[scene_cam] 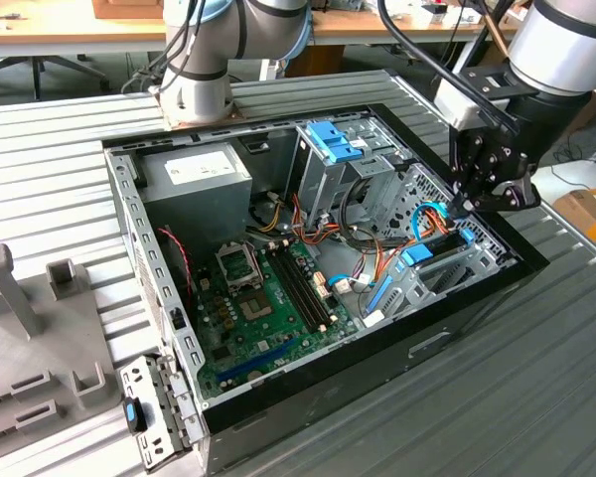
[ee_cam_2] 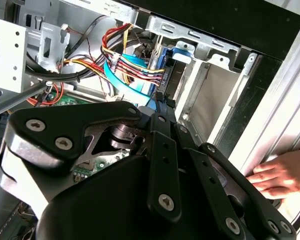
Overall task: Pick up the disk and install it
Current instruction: 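Insert the second disk wire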
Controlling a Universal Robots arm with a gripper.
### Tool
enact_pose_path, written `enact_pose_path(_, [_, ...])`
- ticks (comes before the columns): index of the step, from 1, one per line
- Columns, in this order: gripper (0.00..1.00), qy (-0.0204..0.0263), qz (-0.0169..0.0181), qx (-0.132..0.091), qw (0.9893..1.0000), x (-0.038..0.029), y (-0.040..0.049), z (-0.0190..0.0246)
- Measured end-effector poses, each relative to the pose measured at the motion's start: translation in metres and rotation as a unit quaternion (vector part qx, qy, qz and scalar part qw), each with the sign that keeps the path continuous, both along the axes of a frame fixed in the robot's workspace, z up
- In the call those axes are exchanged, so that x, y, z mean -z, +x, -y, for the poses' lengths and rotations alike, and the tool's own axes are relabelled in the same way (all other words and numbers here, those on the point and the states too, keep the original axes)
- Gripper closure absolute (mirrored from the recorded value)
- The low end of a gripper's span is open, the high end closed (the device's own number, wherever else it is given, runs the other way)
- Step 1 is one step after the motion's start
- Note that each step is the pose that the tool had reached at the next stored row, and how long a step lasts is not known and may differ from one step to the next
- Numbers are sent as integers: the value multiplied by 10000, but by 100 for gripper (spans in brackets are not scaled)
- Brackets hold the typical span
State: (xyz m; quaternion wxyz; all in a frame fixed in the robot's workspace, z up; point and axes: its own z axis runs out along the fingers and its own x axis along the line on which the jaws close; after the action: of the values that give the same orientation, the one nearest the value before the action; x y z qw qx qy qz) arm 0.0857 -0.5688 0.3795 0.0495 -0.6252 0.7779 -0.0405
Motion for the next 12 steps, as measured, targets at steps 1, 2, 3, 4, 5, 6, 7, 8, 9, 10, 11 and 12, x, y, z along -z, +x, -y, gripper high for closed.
enact_pose_path(1, [89,0,-1,0,10000,5,0,8])
enact_pose_path(2, [89,0,-1,0,10000,7,0,12])
enact_pose_path(3, [89,-1,-1,0,10000,6,0,13])
enact_pose_path(4, [89,-1,-1,-7,10000,7,0,14])
enact_pose_path(5, [89,-1,-1,-21,10000,8,0,14])
enact_pose_path(6, [89,-1,-1,-51,10000,9,-1,15])
enact_pose_path(7, [89,-1,-1,-98,10000,11,-9,17])
enact_pose_path(8, [89,-1,-1,-128,9999,12,-17,17])
enact_pose_path(9, [89,0,-1,-158,9999,13,-31,18])
enact_pose_path(10, [89,-1,-1,-204,9998,14,-53,24])
enact_pose_path(11, [89,-1,-1,-271,9996,16,-60,36])
enact_pose_path(12, [89,-1,-1,-384,9993,18,-61,42])
